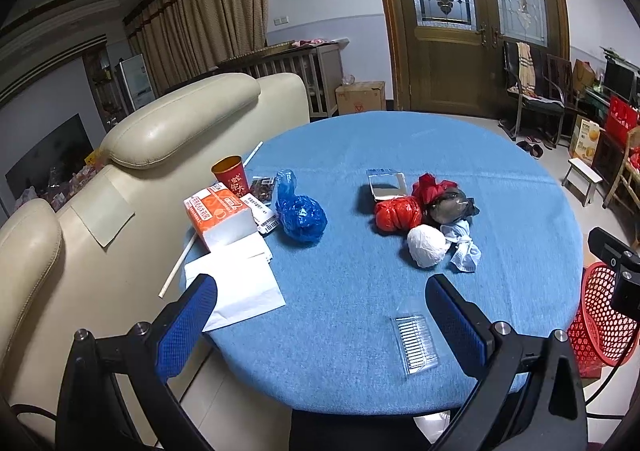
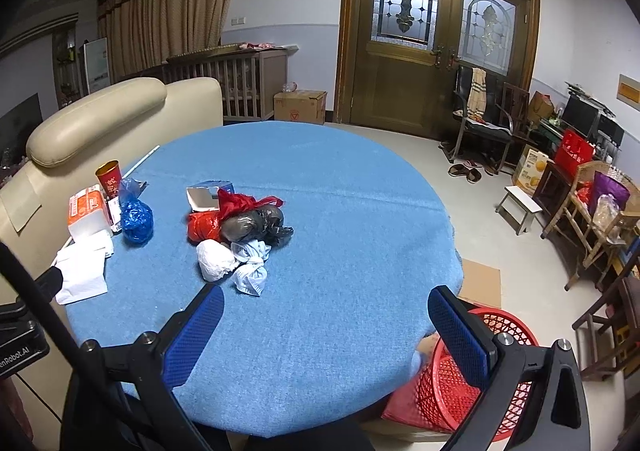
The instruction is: Collect trash
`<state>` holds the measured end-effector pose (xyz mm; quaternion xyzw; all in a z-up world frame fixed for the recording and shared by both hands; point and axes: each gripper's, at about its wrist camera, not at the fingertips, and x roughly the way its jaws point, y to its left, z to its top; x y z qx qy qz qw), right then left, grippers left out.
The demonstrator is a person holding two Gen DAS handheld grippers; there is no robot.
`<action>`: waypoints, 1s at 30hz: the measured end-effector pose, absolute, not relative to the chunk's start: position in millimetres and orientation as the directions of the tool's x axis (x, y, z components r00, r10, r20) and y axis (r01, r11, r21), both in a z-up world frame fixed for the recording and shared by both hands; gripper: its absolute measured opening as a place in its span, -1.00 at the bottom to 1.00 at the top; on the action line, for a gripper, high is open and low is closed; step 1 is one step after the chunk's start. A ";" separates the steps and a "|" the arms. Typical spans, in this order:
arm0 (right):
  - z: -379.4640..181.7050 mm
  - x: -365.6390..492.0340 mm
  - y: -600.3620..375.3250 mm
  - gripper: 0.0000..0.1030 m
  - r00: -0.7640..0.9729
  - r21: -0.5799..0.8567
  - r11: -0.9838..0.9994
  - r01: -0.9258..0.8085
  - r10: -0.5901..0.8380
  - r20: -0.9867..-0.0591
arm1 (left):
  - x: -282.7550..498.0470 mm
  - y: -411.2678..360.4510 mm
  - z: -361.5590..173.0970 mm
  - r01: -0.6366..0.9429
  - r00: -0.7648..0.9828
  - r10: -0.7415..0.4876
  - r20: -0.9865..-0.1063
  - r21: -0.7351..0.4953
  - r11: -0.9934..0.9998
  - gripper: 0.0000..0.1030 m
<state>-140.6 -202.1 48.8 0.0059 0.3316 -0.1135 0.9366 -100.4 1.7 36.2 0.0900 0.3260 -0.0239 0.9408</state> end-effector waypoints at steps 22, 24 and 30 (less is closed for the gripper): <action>38.6 -133.8 -204.3 1.00 0.731 -0.072 0.972 0.223 -0.216 -0.647 | -94.1 -2.7 20.5 0.138 0.749 -0.006 -0.662 0.147 0.979 1.00; 37.5 -132.2 -204.4 1.00 0.728 -0.073 0.972 0.224 -0.217 -0.650 | -93.2 -2.1 18.7 0.140 0.745 -0.007 -0.667 0.146 0.979 1.00; 32.1 -125.0 -207.3 1.00 0.726 -0.063 0.976 0.209 -0.198 -0.658 | -85.7 0.5 7.3 0.151 0.712 -0.023 -0.702 0.122 0.981 1.00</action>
